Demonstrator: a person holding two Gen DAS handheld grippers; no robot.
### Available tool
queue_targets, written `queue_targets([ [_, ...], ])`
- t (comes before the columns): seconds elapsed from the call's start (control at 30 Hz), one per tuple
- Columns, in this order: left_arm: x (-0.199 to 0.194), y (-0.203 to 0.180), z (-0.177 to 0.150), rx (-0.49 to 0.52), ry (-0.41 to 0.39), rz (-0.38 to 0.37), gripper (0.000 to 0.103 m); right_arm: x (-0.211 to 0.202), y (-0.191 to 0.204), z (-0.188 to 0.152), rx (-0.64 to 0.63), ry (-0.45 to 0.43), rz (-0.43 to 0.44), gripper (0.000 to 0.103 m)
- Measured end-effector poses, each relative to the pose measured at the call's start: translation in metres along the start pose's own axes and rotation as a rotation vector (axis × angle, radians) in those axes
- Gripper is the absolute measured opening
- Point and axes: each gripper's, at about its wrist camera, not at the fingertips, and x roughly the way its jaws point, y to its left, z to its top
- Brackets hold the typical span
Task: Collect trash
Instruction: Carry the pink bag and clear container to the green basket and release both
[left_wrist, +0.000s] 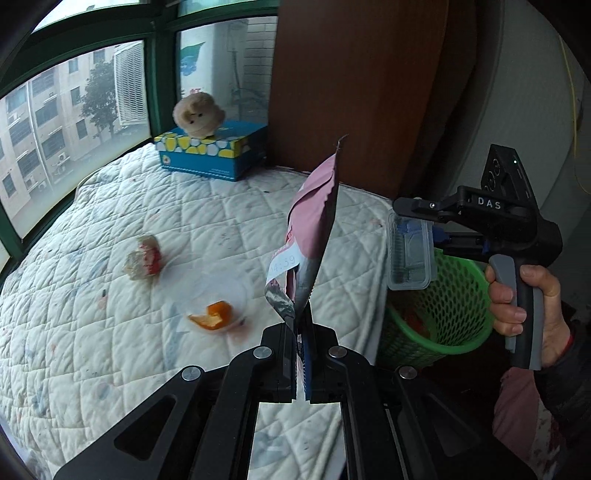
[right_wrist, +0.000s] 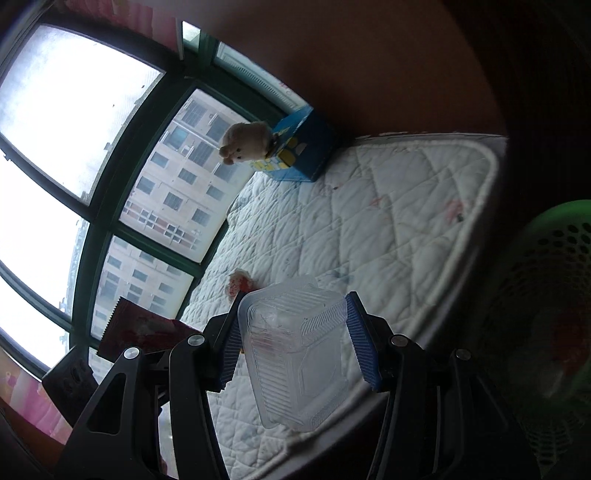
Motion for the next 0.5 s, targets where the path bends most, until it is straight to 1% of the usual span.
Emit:
queue_targets([
  [0.07, 0.007, -0.019, 0.004, 0.016, 0.002, -0.032, 0.003, -0.019, -0.015, -0.002, -0.001, -0.032, -0.059, 0.053],
  [0.23, 0.031, -0.065, 0.013, 0.057, 0.022, -0.111, 0.003, -0.05, -0.047, -0.01, 0.005, -0.084, -0.177, 0.053],
  [0.4, 0.06, -0.105, 0.02, 0.097, 0.058, -0.163, 0.003, -0.076, -0.075, -0.017, 0.024, -0.119, -0.266, 0.055],
  [0.5, 0.075, -0.124, 0.022, 0.115, 0.076, -0.181, 0.003, -0.09, -0.088, -0.021, 0.028, -0.135, -0.306, 0.055],
])
